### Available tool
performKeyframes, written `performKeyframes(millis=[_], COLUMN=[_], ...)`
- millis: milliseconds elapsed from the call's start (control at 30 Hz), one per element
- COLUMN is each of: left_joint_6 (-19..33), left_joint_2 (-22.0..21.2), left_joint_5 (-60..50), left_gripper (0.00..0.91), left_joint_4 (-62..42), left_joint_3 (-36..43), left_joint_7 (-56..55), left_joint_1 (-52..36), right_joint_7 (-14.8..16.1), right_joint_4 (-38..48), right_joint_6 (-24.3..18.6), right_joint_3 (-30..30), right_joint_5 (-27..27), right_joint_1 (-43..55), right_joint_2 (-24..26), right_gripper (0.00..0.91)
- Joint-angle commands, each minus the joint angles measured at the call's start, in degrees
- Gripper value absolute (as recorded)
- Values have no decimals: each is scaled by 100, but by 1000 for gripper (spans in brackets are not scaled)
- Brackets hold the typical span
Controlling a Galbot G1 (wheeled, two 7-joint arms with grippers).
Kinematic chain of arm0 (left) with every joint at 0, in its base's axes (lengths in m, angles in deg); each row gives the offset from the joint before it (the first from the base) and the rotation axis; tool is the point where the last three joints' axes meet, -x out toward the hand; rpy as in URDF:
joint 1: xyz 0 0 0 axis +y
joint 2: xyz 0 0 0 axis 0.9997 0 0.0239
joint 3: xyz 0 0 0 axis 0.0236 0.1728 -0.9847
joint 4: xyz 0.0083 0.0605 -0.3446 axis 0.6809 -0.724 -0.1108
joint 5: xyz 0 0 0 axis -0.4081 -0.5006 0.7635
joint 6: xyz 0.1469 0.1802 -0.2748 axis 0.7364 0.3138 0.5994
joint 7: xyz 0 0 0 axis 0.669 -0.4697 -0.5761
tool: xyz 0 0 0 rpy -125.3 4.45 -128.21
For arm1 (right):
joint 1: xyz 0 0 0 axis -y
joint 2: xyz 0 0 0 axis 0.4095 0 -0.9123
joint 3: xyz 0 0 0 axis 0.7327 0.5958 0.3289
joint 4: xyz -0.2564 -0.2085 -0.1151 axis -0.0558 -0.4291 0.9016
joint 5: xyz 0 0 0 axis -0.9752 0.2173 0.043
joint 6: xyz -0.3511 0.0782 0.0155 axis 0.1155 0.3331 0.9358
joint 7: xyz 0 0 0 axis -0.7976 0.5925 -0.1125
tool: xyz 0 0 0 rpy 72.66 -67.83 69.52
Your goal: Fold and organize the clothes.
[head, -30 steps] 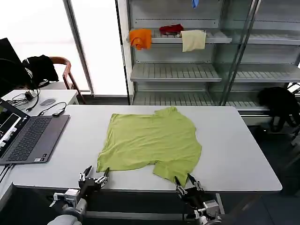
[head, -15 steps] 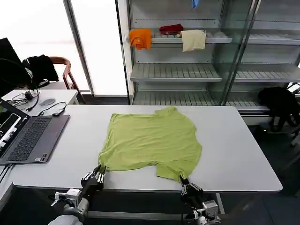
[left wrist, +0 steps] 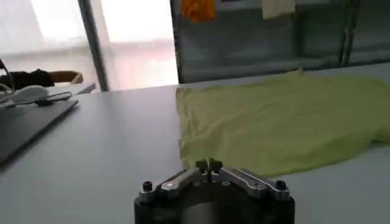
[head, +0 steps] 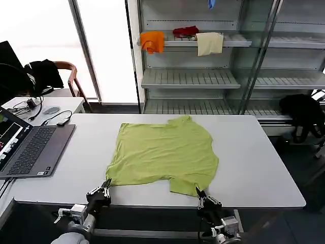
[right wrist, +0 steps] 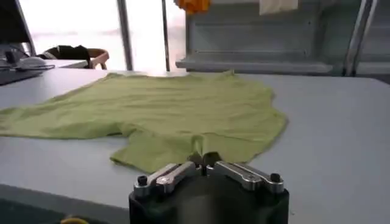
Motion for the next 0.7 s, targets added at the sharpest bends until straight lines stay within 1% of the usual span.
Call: performKeyframes(millis=[33,133,167,200,267,300,700], left_joint_6=[360,368,347,321,309,286,111], left_joint_2=[-10,-15,-10,-6,-7,-4,-26], left_joint_5=[-231,-329,-321,-303,-299,-286,-198], left_gripper=[907,907,665,443,71,10,0], left_joint_4=[-110,-222,-257,-275,-304,-304,-269], left_joint_3=[-4,8,17,29,41,46,104], left_joint_7=[-160,-170,-163,-159,-116,-106,31], left_joint_1=[-8,-28,-28,-28,-17,-11,11], right_joint_7=[3,11,13,13,12,13,26], right_joint_4=[-15,-7,0,3,10,12,15], right_joint_6=[-17,-19,-20,-20,-21,-20,-32], right_joint_3=[8,13,14,13,6,2,-50], right_joint_5=[0,-1,-2,-4,-3,-4,13], right_joint_1=[2,9,12,14,16,16,13], right_joint_2=[6,6,6,7,7,7,-2], right_gripper=[0,0,0,0,0,0,0])
